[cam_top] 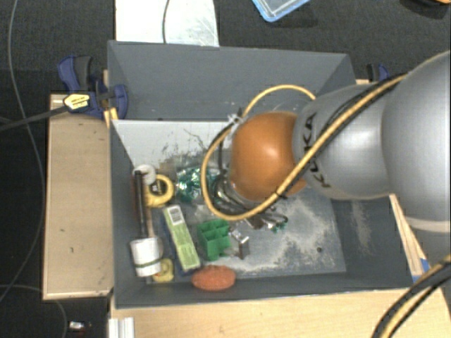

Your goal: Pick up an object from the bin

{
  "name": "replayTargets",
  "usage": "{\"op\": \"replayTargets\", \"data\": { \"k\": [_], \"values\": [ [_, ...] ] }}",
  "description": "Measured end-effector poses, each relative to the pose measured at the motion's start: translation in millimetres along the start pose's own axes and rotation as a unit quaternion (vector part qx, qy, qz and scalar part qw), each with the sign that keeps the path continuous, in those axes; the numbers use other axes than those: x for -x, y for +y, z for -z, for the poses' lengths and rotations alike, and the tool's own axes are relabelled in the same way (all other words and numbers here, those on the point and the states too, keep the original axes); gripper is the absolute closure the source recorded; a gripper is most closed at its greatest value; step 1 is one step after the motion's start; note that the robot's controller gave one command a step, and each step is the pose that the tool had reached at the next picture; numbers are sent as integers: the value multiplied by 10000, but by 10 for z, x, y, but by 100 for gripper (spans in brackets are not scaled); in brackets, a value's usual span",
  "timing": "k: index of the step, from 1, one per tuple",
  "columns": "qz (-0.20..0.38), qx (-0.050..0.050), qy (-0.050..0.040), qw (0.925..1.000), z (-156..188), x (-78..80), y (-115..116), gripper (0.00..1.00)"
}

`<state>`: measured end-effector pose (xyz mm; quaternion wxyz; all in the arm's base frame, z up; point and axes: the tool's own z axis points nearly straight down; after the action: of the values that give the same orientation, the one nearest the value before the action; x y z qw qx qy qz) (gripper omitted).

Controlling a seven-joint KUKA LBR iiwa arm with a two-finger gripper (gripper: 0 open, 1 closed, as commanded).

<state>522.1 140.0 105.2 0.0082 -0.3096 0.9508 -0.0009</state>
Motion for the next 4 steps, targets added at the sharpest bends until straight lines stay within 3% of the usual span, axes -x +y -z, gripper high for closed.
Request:
{"op": "replayTargets", "data": {
  "k": [1,2,3,4],
  "values": [
    [-1028,5,15,9947,-34,-112,-138,0],
    [-386,7,5,9993,-127,-155,-176,0],
    [-885,2,4,9961,-335,-114,-79,0],
    [-463,-9,-29,9989,-302,-95,-190,100]
  ]
}}
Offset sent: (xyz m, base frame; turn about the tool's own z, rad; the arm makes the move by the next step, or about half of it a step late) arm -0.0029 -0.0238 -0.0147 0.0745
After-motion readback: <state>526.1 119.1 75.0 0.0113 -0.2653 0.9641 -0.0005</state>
